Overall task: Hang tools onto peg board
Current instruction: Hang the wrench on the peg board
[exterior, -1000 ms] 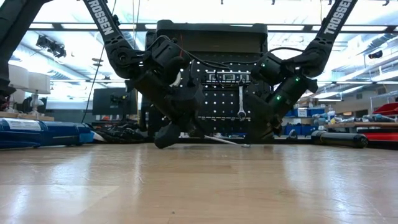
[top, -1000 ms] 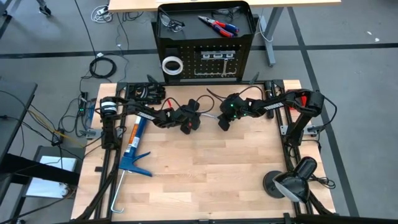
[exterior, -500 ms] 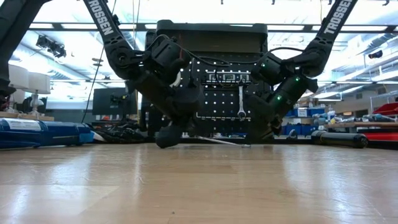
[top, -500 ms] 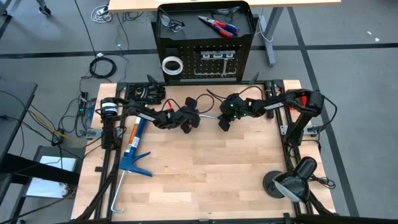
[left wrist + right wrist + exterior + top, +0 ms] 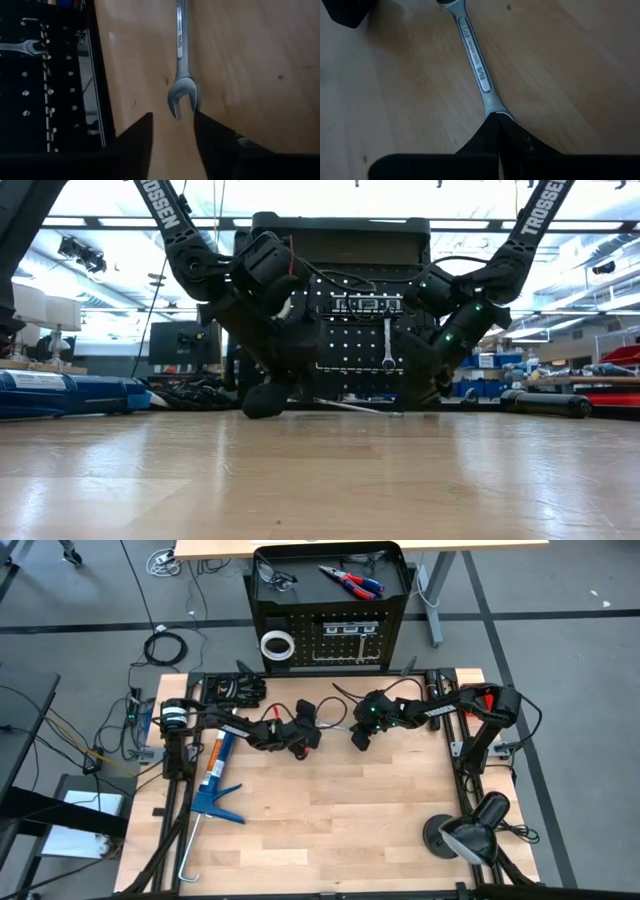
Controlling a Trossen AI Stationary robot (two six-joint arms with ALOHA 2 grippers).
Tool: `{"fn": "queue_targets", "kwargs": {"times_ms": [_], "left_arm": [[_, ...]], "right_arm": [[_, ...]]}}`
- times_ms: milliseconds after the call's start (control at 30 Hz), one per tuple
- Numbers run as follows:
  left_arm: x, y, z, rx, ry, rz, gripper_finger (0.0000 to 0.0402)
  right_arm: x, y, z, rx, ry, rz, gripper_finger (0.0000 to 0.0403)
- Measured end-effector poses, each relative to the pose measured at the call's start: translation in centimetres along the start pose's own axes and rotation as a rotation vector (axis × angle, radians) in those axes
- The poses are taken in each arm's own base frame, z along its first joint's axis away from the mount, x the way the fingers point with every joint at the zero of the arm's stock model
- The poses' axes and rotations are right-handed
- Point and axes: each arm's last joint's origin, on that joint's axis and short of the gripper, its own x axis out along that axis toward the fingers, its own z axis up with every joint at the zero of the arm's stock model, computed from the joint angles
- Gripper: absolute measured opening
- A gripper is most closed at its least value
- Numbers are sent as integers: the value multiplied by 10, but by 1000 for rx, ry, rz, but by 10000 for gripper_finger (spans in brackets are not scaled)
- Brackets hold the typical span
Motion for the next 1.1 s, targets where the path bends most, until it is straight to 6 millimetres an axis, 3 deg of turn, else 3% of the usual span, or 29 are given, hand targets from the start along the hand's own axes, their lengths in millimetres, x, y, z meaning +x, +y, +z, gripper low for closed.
{"fn": "queue_targets", "kwargs": {"times_ms": [167, 400, 667, 833, 933, 1100], "left_arm": [[6, 12, 3, -100, 2, -122, 206], [18, 49, -1, -435, -47, -310, 210], [22, 77, -5, -483, -64, -453, 219], [38, 79, -10, -506, -32, -600, 219], [50, 74, -11, -506, 7, -612, 219], [55, 72, -11, -499, 10, -618, 218]], "right_arm": [[0, 1, 0, 3, -1, 3, 9], [0, 1, 0, 3, 1, 19, 9], [0, 1, 0, -6, -1, 19, 9], [0, 1, 0, -10, -1, 22, 9], [0, 1, 0, -12, -1, 26, 9], [0, 2, 0, -16, -1, 28, 9]]}}
